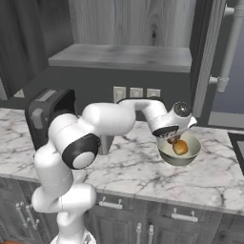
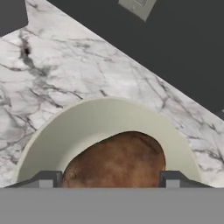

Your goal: Pick the potatos from the cabinet and place them in one bowl. Pick the mango from the sink and place it in the other bowl.

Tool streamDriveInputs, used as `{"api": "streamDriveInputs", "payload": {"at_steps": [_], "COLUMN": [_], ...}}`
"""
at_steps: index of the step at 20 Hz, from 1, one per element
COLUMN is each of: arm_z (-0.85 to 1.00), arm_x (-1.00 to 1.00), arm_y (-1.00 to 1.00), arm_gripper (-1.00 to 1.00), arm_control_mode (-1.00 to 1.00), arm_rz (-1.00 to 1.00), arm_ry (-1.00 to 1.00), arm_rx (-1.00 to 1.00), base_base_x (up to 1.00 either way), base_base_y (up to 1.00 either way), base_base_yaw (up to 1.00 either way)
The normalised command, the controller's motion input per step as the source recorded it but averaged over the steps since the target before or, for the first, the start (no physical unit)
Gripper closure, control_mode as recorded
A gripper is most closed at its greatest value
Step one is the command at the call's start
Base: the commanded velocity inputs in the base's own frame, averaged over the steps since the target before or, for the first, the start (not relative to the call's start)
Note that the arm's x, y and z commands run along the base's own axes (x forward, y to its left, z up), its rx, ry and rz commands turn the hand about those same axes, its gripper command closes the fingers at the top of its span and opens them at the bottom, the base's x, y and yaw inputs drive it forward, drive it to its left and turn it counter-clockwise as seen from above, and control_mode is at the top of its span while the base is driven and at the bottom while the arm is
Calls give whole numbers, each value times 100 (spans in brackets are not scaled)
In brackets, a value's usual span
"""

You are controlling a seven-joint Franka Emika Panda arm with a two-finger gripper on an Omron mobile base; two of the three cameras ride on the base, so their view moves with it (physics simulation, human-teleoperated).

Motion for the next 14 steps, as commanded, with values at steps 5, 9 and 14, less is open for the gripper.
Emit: {"api": "streamDriveInputs", "payload": {"at_steps": [5, 9, 14], "arm_z": [-27, -35, -17], "arm_x": [6, 5, 3], "arm_y": [-21, -9, -10], "arm_gripper": [100, 100, 100], "arm_control_mode": [-100, -100, -100], "arm_rz": [0, 0, 0], "arm_ry": [0, 0, 0], "arm_rx": [0, 0, 0], "base_base_x": [0, 0, 0], "base_base_y": [0, 0, 0], "base_base_yaw": [0, 0, 0]}}
